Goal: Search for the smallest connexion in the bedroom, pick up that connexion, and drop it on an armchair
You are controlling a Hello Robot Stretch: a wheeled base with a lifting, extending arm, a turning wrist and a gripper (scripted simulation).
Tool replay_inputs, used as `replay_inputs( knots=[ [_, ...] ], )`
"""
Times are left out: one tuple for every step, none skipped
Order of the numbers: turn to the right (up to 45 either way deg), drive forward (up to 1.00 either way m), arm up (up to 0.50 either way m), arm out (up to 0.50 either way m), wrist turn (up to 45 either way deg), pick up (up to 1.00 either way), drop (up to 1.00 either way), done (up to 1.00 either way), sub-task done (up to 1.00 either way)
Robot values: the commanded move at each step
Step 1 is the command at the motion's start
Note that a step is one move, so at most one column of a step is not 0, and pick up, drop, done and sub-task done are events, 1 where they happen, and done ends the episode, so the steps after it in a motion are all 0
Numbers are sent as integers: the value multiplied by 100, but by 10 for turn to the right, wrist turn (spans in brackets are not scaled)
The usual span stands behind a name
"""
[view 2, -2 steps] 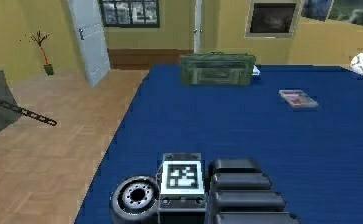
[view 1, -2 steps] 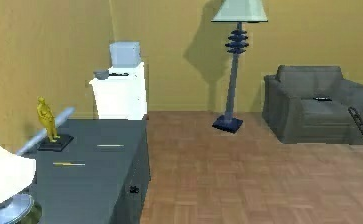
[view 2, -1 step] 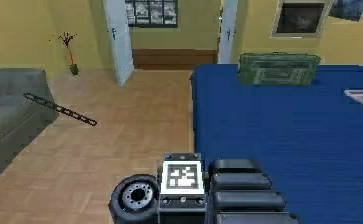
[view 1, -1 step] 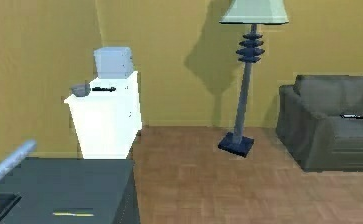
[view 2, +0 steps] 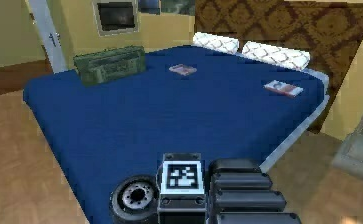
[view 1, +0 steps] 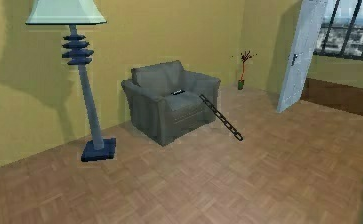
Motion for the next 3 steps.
replay_inputs(
  knots=[
    [0, 40, 0, 0, 0, 0, 0, 0, 0],
    [120, 0, 0, 0, 0, 0, 0, 0, 0],
    [0, 100, 0, 0, 0, 0, 0, 0, 0]
  ],
)
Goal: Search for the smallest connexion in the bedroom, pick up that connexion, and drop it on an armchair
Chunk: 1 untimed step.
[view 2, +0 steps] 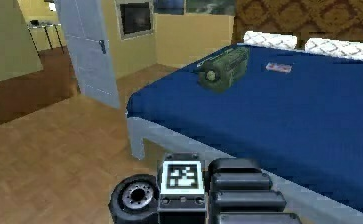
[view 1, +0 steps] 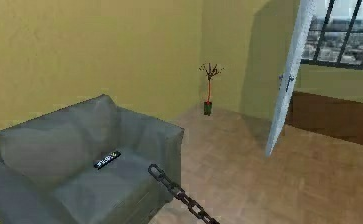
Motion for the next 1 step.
replay_inputs(
  knots=[
    [0, 85, 0, 0, 0, 0, 0, 0, 0]
  ],
)
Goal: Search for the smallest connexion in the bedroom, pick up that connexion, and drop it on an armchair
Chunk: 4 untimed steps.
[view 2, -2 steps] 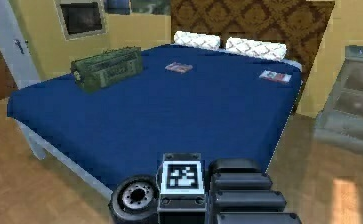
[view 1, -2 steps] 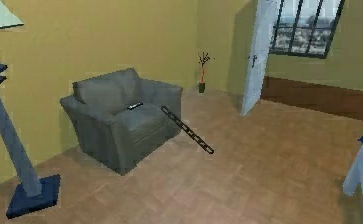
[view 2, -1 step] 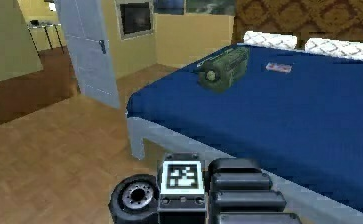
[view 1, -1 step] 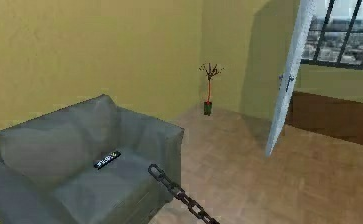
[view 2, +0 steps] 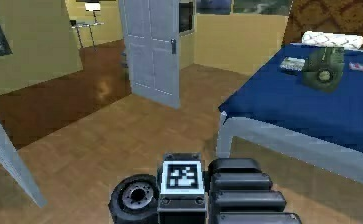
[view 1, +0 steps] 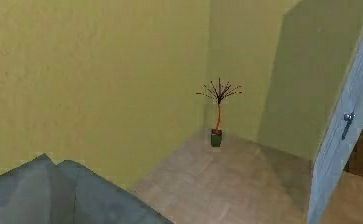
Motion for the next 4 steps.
replay_inputs(
  knots=[
    [450, 0, 0, 0, 0, 0, 0, 0, 0],
    [450, 0, 0, 0, 0, 0, 0, 0, 0],
    [450, 0, 0, 0, 0, 0, 0, 0, 0],
    [300, 0, 0, 0, 0, 0, 0, 0, 0]
  ],
)
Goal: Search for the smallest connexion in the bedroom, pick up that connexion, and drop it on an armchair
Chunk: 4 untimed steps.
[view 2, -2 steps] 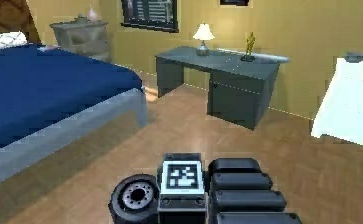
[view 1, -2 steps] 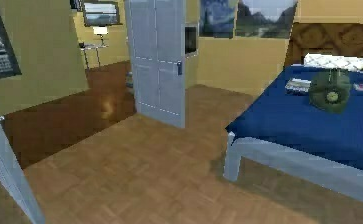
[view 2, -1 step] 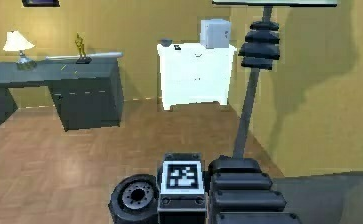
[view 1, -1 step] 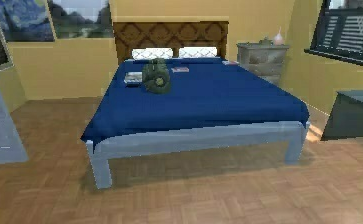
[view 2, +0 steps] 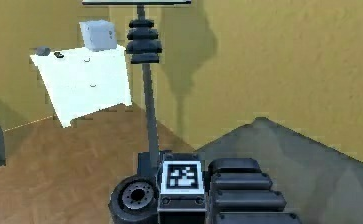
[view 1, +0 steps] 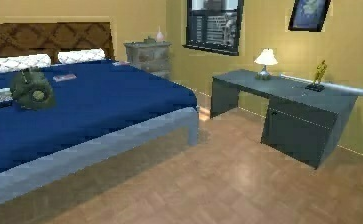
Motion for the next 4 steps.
replay_inputs(
  knots=[
    [450, 0, 0, 0, 0, 0, 0, 0, 0],
    [450, 0, 0, 0, 0, 0, 0, 0, 0],
    [450, 0, 0, 0, 0, 0, 0, 0, 0],
    [420, 0, 0, 0, 0, 0, 0, 0, 0]
  ],
)
